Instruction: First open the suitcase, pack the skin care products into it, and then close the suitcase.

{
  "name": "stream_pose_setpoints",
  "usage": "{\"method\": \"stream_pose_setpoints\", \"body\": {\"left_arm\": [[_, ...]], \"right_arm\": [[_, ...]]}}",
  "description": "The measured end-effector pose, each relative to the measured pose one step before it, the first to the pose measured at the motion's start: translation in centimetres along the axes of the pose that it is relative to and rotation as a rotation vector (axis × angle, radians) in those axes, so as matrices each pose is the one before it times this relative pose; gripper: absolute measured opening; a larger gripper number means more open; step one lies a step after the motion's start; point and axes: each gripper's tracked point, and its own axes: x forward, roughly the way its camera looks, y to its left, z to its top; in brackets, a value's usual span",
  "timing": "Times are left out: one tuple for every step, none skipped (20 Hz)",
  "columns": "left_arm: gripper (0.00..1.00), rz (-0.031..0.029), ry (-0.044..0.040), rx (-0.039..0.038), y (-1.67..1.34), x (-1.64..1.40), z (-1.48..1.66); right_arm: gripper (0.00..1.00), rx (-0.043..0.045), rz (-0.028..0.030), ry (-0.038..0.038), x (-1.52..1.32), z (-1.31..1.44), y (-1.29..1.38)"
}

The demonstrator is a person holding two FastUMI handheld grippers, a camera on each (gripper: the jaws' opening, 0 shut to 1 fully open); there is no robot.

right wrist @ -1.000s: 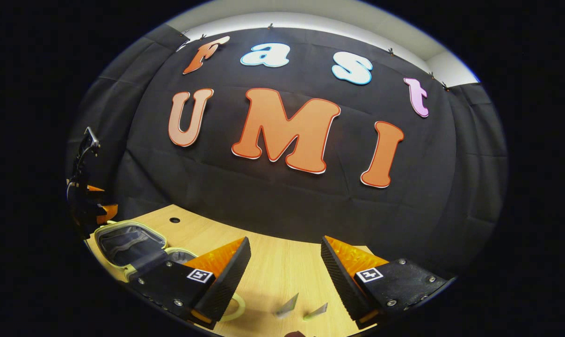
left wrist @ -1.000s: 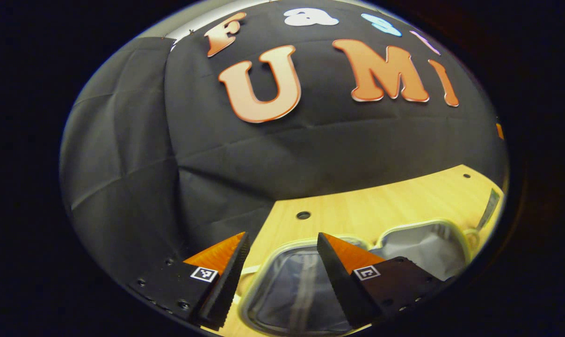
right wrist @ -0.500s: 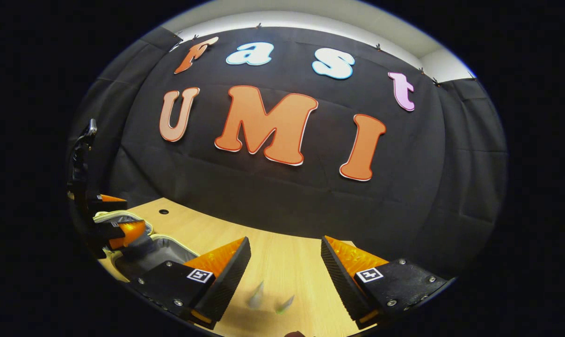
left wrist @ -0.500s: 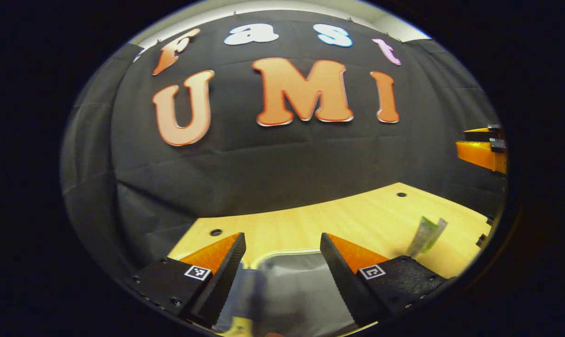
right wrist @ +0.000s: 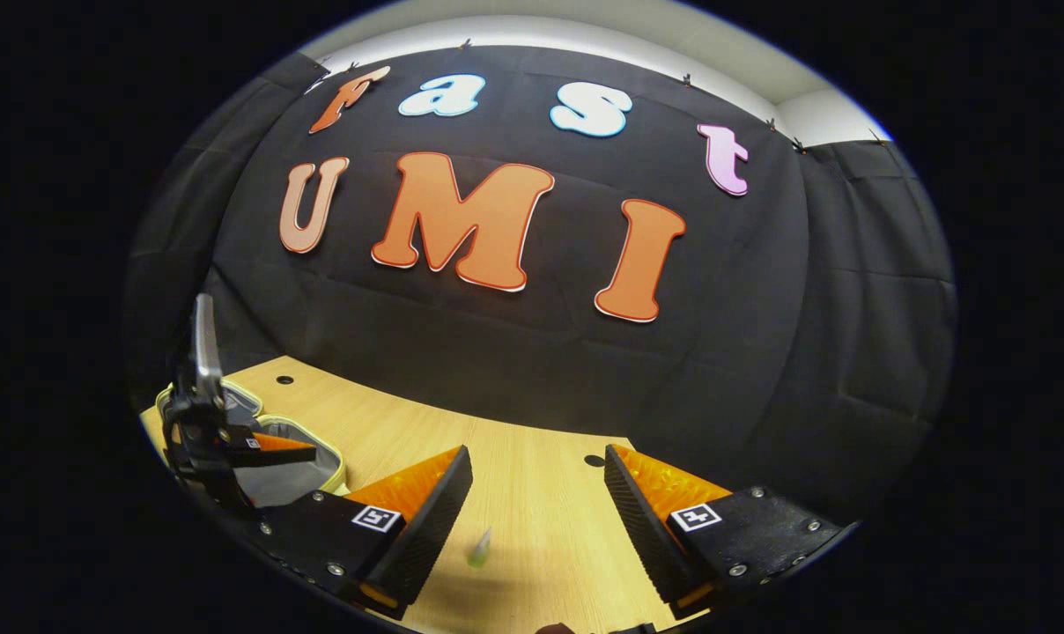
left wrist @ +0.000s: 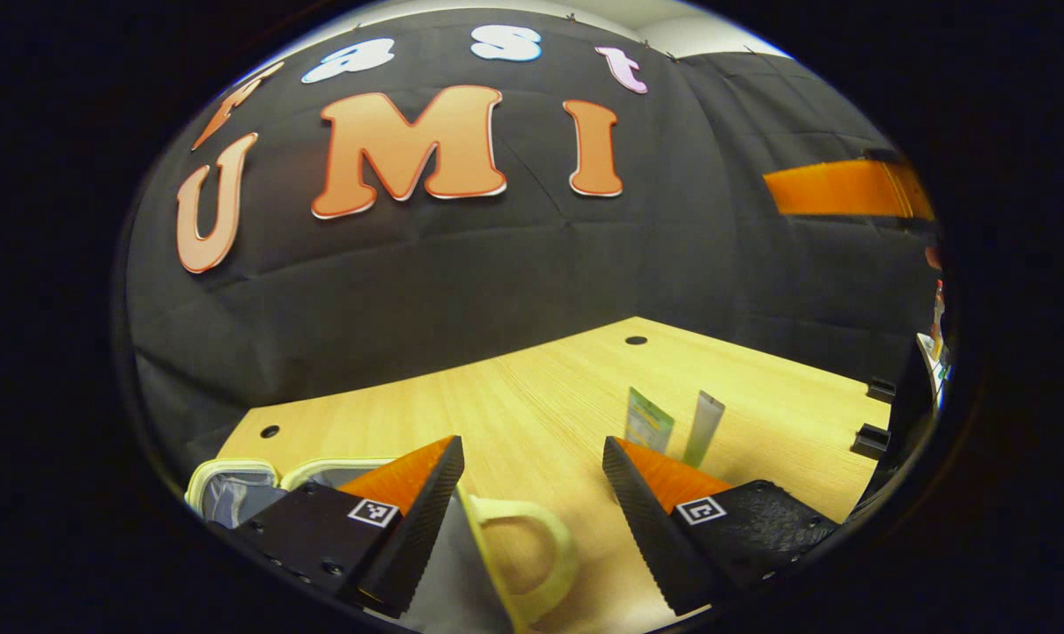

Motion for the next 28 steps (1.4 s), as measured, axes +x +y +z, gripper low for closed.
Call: {"method": "stream_pose_setpoints", "body": {"left_arm": [[0.98,-0.01940,0.00301,-0.00488,-1.219,0.508,-0.259],[0.98,-0.01322,0.00759,0.00462,-1.045,0.534,-0.516],[0.98,-0.00706,0.00659,0.00206,-0.560,0.613,-0.256],[0.98,-0.00768,0.00545,-0.00362,-0.682,0.601,-0.424],[0.98,-0.00010,0.01027,0.00151,-0.418,0.664,-0.428],[0.98,-0.00353,0.01567,-0.00237,-0.446,0.583,-0.704],[0.98,-0.00002,0.01031,0.00161,-0.356,0.683,-0.408],[0.98,-0.00423,0.01042,-0.00084,-0.410,0.719,-0.401],[0.95,-0.00155,0.01277,-0.00338,-0.375,0.590,-0.430],[0.94,-0.00077,0.01526,-0.00814,-0.358,0.781,-0.587],[0.91,-0.00065,0.01881,-0.00826,-0.375,0.719,-0.551],[0.91,-0.00430,0.00892,-0.01209,-0.395,0.550,-0.383],[0.90,0.00370,0.01247,-0.00849,-0.330,0.640,-0.360],[0.87,0.00328,0.00985,-0.00969,-0.156,0.537,-0.405],[0.80,0.00220,0.01441,-0.01153,-0.220,0.730,-0.513],[0.74,0.00516,0.00970,-0.00619,-0.037,0.493,-0.435],[0.64,0.00303,0.00242,0.00315,-0.186,0.258,0.079],[0.55,0.02236,-0.00538,0.00932,0.374,0.667,0.050],[0.46,-0.00228,-0.00296,0.00419,-0.047,-0.447,0.317],[0.47,0.01459,-0.00486,0.00337,0.343,0.007,0.092],[0.40,-0.00185,0.00038,0.00407,0.007,-0.160,0.164],[0.40,0.00863,-0.00528,0.00117,0.217,-0.315,0.277],[0.40,0.00476,-0.00218,0.00440,0.238,-0.372,0.380],[0.40,0.00782,-0.00868,0.00303,0.211,-0.419,0.576],[0.40,0.00739,-0.00205,-0.00446,0.248,-0.478,0.599],[0.40,0.01155,-0.00735,-0.00836,0.487,-0.482,0.594],[0.40,0.01587,-0.00600,-0.00770,0.534,-0.502,0.917],[0.40,0.01841,-0.01134,-0.00774,0.691,-0.529,1.005]], "right_arm": [[0.95,-0.00221,-0.00421,0.00335,-0.032,-0.182,-0.583],[0.95,-0.00510,-0.00516,0.00343,0.024,-0.187,-0.517],[0.95,-0.00621,-0.00346,0.00560,0.055,-0.272,-0.554],[0.96,-0.00559,0.00057,0.00551,0.057,-0.220,-0.358],[0.96,-0.00724,-0.00264,0.00558,0.121,-0.264,-0.429],[0.96,-0.00516,0.00418,0.00588,0.096,-0.402,-0.229],[0.96,-0.00547,0.00204,0.00410,0.153,-0.215,-0.223],[0.96,-0.00215,0.01461,0.01118,0.233,-0.393,0.115],[0.96,-0.00032,0.01174,0.00767,0.320,-0.328,0.110],[0.96,0.00308,0.01278,0.00523,0.142,-0.249,0.056],[0.96,0.00377,0.01364,0.00170,0.266,-0.163,0.112],[0.96,0.00231,0.01440,0.00063,0.318,-0.254,0.238],[0.96,-0.00075,0.01664,0.00203,0.244,-0.135,0.289],[0.96,-0.00473,0.01329,0.00101,0.221,-0.305,0.169],[0.96,-0.00416,0.01390,0.00068,0.275,-0.127,0.207],[0.96,-0.00198,0.01244,0.00169,0.258,-0.328,0.038],[0.96,0.00350,0.01381,0.00742,0.156,-0.441,0.036],[0.96,0.00448,0.01001,0.00997,0.169,-0.692,-0.040],[0.96,0.00596,0.00977,0.01099,0.161,-0.574,0.001],[0.96,0.00435,0.00701,0.01015,0.185,-0.632,0.010],[0.96,0.00146,0.01048,0.00961,0.188,-0.641,-0.060],[0.96,-0.00375,0.00865,0.01389,0.292,-0.896,0.028],[0.96,-0.00323,0.01172,0.01181,0.202,-0.810,-0.022],[0.96,-0.00444,0.01076,0.01264,0.197,-0.783,0.002],[0.96,-0.00137,0.01239,0.01061,0.247,-0.692,0.083],[0.96,0.00296,0.01526,0.01612,0.240,-0.765,0.099],[0.96,0.00651,0.02064,0.01052,0.190,-0.521,0.381],[0.96,0.00620,0.02336,0.00068,0.147,-0.304,0.539]]}}
